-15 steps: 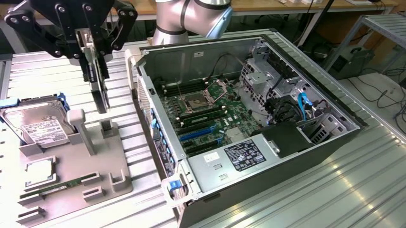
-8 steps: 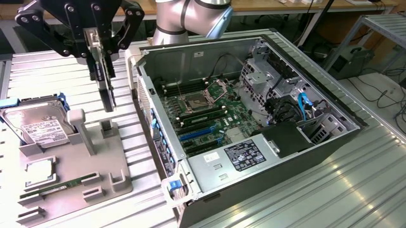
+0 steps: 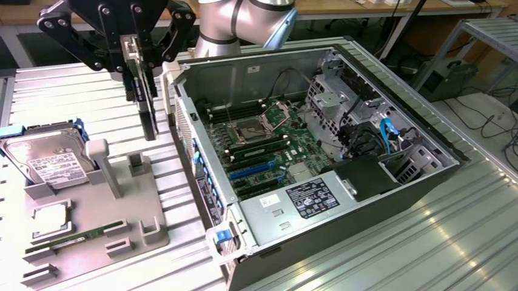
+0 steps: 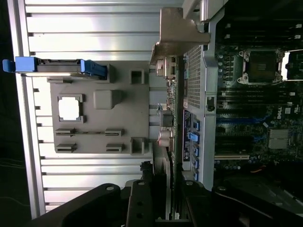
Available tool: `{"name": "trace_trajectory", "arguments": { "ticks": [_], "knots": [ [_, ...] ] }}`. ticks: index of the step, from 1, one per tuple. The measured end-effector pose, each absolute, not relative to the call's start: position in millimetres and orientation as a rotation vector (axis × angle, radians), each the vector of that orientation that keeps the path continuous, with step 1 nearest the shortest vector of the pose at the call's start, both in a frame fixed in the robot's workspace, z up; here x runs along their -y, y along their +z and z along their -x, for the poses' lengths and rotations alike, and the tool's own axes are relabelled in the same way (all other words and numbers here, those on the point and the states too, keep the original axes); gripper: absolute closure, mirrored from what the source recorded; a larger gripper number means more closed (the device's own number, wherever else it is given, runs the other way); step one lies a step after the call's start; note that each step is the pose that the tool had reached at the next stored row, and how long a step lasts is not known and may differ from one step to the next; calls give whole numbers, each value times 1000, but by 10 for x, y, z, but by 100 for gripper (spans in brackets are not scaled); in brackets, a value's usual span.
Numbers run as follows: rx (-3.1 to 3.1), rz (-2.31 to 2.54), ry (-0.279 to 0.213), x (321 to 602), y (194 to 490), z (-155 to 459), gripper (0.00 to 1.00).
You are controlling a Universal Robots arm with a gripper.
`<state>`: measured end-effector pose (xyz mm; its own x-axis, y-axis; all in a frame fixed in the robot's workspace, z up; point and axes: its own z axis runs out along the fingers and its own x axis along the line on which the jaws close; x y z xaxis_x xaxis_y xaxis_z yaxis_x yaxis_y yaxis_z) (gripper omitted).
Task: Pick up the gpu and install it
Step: 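Pick up the gpu and move the gpu toward the slot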
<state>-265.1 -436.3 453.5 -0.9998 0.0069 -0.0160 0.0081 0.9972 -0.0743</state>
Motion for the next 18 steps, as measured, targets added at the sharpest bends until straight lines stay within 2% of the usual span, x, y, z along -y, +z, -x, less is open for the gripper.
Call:
{"name": "trace_trajectory", "arguments": {
  "ticks": [18],
  "knots": [
    [-3124,-12,-116,4363,4535,2412,73]
  ]
}}
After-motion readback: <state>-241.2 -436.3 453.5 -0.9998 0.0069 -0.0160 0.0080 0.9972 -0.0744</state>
